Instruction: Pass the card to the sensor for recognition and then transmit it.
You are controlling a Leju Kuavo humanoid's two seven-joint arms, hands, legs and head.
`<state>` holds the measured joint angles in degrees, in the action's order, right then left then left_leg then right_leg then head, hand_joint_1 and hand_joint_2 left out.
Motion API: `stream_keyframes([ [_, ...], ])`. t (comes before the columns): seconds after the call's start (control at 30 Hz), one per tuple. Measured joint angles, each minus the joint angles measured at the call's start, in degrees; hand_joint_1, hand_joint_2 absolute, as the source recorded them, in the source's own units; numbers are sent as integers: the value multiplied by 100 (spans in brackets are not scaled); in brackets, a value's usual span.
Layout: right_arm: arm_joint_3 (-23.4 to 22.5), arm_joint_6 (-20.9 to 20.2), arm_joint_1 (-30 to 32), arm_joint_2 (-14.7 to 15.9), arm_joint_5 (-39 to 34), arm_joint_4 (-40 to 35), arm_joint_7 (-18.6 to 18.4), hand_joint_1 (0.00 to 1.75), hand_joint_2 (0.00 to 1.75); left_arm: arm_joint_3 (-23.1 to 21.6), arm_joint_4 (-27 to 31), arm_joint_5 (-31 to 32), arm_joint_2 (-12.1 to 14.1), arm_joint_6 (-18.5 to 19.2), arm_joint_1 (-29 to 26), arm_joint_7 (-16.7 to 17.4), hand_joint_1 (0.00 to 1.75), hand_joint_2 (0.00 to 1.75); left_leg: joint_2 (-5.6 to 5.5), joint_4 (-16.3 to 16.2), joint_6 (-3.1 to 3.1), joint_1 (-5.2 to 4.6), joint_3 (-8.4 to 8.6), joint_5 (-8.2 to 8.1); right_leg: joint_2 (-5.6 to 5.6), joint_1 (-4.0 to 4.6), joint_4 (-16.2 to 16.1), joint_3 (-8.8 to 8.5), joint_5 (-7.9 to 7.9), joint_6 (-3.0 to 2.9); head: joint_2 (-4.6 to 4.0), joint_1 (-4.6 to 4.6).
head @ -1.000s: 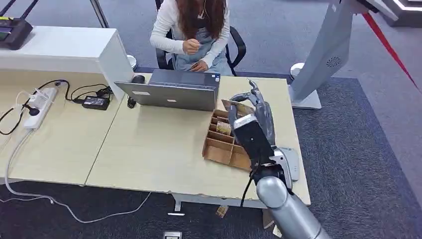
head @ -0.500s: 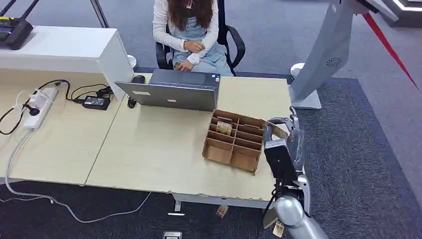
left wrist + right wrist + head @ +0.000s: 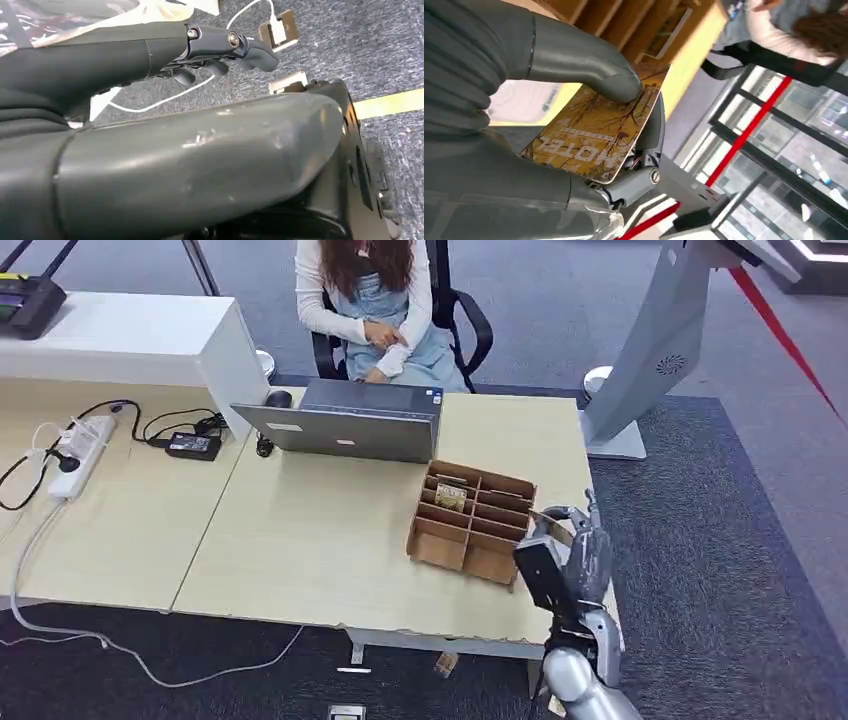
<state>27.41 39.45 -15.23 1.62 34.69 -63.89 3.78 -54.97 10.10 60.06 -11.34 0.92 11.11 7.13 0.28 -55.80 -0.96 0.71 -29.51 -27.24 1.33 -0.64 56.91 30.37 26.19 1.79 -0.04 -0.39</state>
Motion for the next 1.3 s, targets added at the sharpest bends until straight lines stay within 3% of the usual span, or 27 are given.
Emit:
stream_keyframes([
  [0.3,13,7,-5,-120,4,746,-22,175,175,-105,0,53,-7,33,19,2,0,0,-2,0,0,0,-1,0,0,0,0,0,0,0,0,2],
  [0.67,15,7,-22,-138,11,864,-31,175,175,-131,0,53,-7,37,21,2,0,0,-1,0,0,0,-1,0,0,0,0,0,0,0,0,2],
  [0.87,20,9,-105,-210,123,1491,-142,175,175,-236,0,88,-11,87,43,44,0,0,-1,0,0,0,0,0,0,0,0,0,0,0,0,2],
  [1.13,17,9,-169,-227,151,1712,-101,175,175,-267,0,125,-13,114,51,55,0,0,-1,0,0,0,0,0,0,0,0,0,0,0,0,2],
  [1.3,-66,18,-284,-225,562,1738,-96,175,175,-271,0,144,-13,107,52,48,0,0,0,0,0,-1,0,0,0,-1,0,0,0,0,0,2],
])
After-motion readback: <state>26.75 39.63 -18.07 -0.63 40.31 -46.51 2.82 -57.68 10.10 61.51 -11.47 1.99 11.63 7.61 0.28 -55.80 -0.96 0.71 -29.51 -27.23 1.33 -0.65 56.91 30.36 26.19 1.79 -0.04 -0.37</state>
